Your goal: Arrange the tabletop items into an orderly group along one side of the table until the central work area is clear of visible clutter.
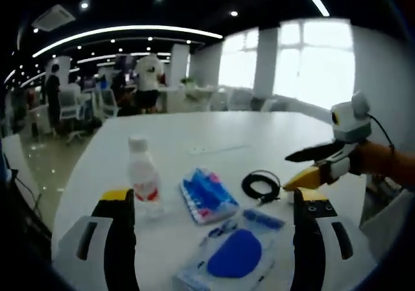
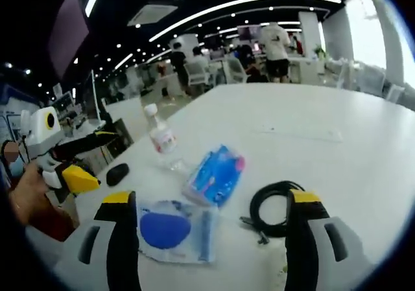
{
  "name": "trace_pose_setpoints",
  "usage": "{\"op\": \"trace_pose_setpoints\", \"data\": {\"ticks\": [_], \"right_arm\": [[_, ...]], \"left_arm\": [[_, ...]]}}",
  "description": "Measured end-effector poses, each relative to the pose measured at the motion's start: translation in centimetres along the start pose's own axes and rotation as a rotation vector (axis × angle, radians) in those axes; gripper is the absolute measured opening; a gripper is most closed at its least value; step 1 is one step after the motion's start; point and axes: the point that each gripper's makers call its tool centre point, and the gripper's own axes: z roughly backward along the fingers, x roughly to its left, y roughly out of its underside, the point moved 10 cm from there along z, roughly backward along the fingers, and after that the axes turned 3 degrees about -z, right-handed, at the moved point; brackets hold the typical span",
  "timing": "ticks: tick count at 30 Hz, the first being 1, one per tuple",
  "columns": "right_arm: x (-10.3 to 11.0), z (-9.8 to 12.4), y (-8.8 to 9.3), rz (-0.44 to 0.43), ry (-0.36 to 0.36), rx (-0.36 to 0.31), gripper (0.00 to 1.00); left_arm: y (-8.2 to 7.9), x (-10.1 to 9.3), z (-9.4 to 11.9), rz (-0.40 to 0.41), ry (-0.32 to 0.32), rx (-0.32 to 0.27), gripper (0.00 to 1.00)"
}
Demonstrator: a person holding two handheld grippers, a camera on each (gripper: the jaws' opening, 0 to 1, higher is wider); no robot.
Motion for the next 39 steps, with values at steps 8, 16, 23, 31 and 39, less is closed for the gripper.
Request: {"op": "trace_pose_setpoints", "data": {"ticks": [8, 16, 23, 31, 39], "right_arm": [[1.2, -2.9, -0.5, 0.008, -0.038, 0.022, 0.93], [2.1, -5.4, -0.7, 0.032, -0.047, 0.040, 0.91], [2.2, -7.1, -0.9, 0.044, -0.034, 0.036, 0.89], [1.9, -9.8, 0.3, 0.040, -0.027, 0.097, 0.82], [2.2, -11.8, 1.0, 0.029, -0.026, 0.138, 0.69]], "left_arm": [[0.4, -0.3, 0.2, -0.011, 0.018, 0.022, 0.99], [1.0, -0.2, 0.2, -0.023, 0.010, 0.042, 0.99], [0.7, 0.0, -0.1, -0.007, 0.002, 0.027, 0.99], [0.9, 0.7, 0.1, -0.019, -0.018, 0.040, 0.99], [1.3, 1.0, 0.1, -0.017, -0.019, 0.060, 0.99]]}}
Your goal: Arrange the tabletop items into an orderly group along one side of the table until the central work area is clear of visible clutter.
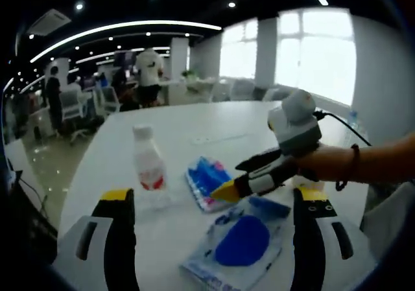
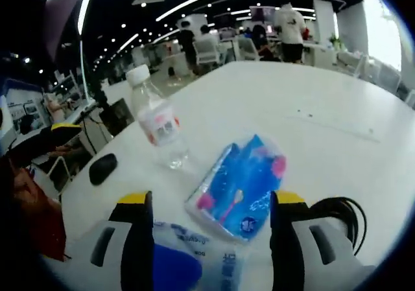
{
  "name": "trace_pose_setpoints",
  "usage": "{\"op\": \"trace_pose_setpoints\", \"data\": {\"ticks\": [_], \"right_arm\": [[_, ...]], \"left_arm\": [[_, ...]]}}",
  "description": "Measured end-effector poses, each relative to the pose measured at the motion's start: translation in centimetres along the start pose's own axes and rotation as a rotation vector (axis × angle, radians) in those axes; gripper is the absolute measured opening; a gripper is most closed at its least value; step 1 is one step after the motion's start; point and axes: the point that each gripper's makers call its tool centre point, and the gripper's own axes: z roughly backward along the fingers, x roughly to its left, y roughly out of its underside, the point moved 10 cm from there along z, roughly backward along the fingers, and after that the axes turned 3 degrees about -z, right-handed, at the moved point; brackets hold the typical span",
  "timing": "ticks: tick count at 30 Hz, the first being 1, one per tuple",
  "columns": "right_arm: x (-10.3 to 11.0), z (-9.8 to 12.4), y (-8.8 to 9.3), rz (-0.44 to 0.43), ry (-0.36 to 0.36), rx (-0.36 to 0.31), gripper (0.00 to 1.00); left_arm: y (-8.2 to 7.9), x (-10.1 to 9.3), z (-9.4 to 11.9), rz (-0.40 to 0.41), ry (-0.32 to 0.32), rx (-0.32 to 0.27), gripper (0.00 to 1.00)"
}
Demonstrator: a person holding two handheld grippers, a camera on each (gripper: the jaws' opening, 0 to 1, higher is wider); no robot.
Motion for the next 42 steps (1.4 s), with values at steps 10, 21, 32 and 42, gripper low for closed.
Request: {"op": "trace_pose_setpoints", "data": {"ticks": [10, 21, 32, 42], "right_arm": [[-0.9, -1.0, 0.9, -0.050, 0.057, 0.064, 0.43], [-0.7, -1.3, 1.0, -0.084, 0.091, 0.097, 0.20], [-1.2, -1.1, 1.1, -0.089, 0.106, 0.123, 0.02], [-1.8, -0.2, 0.2, -0.073, 0.122, 0.096, 0.01]], "left_arm": [[0.6, 0.0, -0.2, -0.012, 0.010, 0.029, 0.99], [1.3, 0.4, -0.3, -0.001, 0.000, 0.056, 0.97], [1.3, 0.4, -0.1, -0.001, -0.005, 0.055, 0.96], [1.2, 0.3, 0.0, 0.001, -0.015, 0.048, 0.94]]}}
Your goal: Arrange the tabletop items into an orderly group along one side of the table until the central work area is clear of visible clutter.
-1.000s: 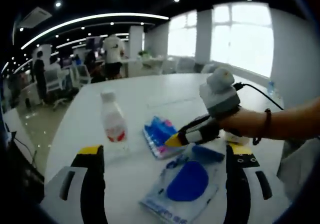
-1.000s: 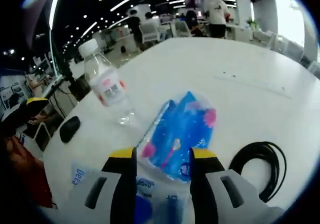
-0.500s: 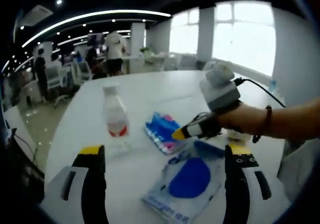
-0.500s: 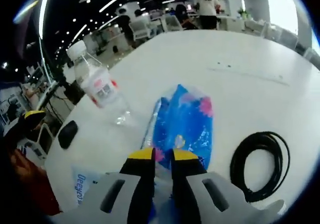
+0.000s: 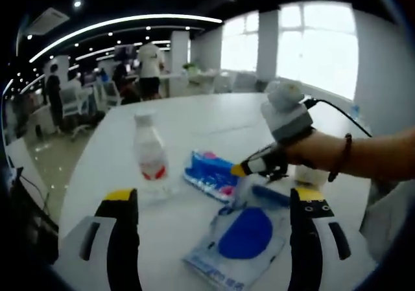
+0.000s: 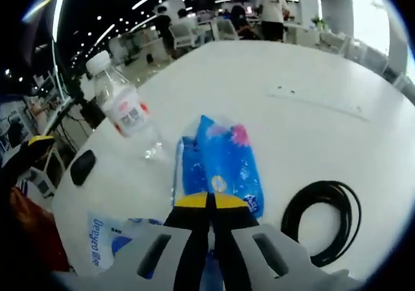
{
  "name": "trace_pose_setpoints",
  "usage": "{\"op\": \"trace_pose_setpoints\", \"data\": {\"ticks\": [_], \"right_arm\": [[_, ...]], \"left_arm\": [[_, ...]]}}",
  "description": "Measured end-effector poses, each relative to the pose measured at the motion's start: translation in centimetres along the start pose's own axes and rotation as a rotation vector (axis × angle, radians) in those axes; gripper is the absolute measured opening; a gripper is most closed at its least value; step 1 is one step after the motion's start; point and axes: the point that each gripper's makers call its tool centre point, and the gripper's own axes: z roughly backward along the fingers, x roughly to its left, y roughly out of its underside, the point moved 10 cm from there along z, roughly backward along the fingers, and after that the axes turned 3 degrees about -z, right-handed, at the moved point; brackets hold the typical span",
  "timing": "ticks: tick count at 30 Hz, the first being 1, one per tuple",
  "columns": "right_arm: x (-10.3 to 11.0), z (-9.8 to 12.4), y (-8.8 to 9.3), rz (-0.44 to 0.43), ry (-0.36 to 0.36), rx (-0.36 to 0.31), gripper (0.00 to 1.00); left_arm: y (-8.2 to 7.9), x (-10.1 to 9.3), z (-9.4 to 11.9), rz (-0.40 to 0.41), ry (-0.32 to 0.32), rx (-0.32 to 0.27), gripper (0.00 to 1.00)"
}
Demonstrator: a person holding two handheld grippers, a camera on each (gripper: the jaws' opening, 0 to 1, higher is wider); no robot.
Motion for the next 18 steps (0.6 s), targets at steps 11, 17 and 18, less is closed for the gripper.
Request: {"op": "trace_pose_setpoints", "data": {"ticks": [11, 17, 18], "right_arm": [[-1.7, 2.5, -1.8, 0.017, 0.011, -0.054, 0.01], [-1.7, 4.0, -1.8, 0.040, -0.027, -0.030, 0.01], [-1.5, 4.3, -1.8, 0.038, -0.045, -0.029, 0.01]], "left_arm": [[-0.2, 0.0, 0.1, 0.003, -0.002, -0.014, 0.93], [-0.3, -0.1, 0.1, 0.000, 0.009, -0.025, 0.92], [-0.3, -0.2, 0.1, 0.000, 0.010, -0.024, 0.92]]}}
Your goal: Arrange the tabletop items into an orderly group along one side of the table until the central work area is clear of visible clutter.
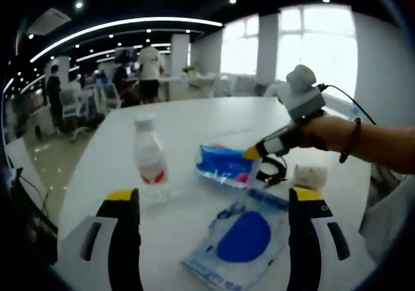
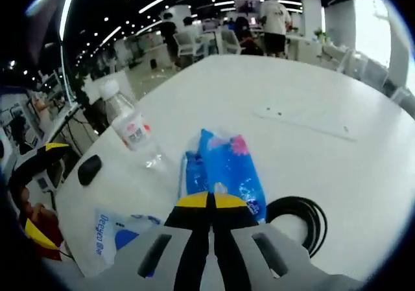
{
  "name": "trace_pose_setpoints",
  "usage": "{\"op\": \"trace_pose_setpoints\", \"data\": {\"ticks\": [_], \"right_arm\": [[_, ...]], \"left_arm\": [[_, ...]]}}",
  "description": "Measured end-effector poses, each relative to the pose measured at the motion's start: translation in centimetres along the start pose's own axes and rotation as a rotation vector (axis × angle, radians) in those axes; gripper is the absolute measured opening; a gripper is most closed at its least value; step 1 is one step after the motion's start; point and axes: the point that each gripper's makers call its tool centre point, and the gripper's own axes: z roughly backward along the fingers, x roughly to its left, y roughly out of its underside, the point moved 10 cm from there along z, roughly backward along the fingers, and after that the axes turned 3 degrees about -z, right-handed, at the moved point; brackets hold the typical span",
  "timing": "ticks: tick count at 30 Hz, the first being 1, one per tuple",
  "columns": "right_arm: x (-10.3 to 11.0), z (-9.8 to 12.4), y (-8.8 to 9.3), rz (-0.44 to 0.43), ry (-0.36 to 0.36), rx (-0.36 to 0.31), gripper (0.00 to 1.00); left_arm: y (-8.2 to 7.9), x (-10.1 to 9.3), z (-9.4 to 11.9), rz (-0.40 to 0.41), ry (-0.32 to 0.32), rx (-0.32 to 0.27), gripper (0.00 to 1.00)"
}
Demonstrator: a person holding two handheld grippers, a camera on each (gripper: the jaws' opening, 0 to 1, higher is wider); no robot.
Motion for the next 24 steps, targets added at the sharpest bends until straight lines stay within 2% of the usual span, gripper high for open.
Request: {"op": "trace_pose_setpoints", "data": {"ticks": [6, 8, 11, 12, 14, 21, 24], "right_arm": [[0.9, 1.5, 0.2, 0.041, -0.049, -0.001, 0.01], [1.4, 2.3, 0.2, 0.096, -0.055, 0.001, 0.01], [1.9, 3.4, 0.0, 0.087, -0.100, -0.013, 0.01], [2.0, 3.8, 0.0, 0.052, -0.117, -0.030, 0.01], [2.1, 4.4, 0.0, 0.052, -0.126, -0.036, 0.01], [3.2, 6.3, 0.3, 0.068, -0.174, -0.043, 0.01], [3.8, 7.2, 0.6, 0.118, -0.193, -0.030, 0.01]], "left_arm": [[0.2, 0.0, 0.0, 0.003, -0.005, 0.007, 0.91], [0.2, 0.0, -0.1, 0.003, -0.007, 0.011, 0.90], [0.2, -0.1, -0.1, 0.004, -0.006, 0.014, 0.90], [0.2, -0.1, -0.1, 0.004, -0.007, 0.015, 0.90], [0.2, -0.1, -0.1, 0.003, -0.010, 0.014, 0.90], [0.1, 0.0, -0.1, 0.002, -0.014, 0.016, 0.88], [0.2, 0.1, 0.0, 0.005, -0.014, 0.016, 0.86]]}}
